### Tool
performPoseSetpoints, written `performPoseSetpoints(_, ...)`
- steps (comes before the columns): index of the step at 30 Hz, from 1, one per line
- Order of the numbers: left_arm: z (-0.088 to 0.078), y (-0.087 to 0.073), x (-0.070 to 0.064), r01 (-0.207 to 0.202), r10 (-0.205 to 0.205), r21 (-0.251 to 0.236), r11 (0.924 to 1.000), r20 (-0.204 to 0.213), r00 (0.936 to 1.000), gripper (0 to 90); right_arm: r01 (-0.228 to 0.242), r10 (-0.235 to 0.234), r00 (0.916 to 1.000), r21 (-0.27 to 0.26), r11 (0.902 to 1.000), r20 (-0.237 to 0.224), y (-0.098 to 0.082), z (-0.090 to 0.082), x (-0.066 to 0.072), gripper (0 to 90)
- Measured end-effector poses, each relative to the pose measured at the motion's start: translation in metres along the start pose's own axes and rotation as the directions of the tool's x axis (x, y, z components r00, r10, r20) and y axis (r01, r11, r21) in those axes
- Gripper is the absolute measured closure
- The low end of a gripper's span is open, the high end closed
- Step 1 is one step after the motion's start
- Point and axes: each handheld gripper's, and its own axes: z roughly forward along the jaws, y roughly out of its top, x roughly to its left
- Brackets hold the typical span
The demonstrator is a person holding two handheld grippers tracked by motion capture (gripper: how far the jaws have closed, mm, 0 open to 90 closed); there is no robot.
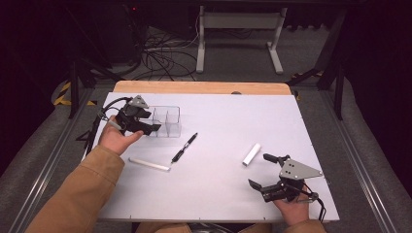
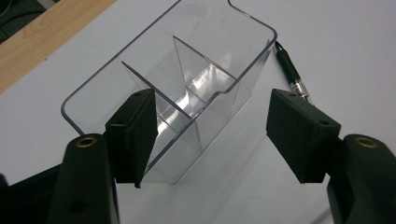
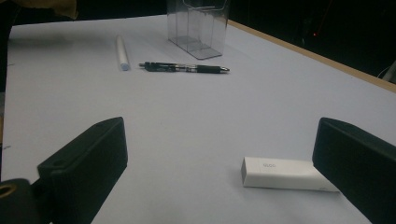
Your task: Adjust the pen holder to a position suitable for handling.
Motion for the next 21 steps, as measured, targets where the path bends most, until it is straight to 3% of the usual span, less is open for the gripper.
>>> performPoseSetpoints(15, 0.023, -0.001, 0.007, -0.003, 0.003, 0.086, 0.9963, -0.001, 1.0, 38.5, 0.0, 0.0, 1.0, 0.005, 1.0, -0.007, 0.0, 0.001, 0.0, 3.7)
performPoseSetpoints(21, 0.028, 0.0, 0.004, -0.03, 0.033, 0.113, 0.9932, -0.024, 0.9992, 41.6, 0.0, 0.0, 1.0, 0.006, 1.0, -0.008, -0.001, 0.001, 0.0, 3.7)
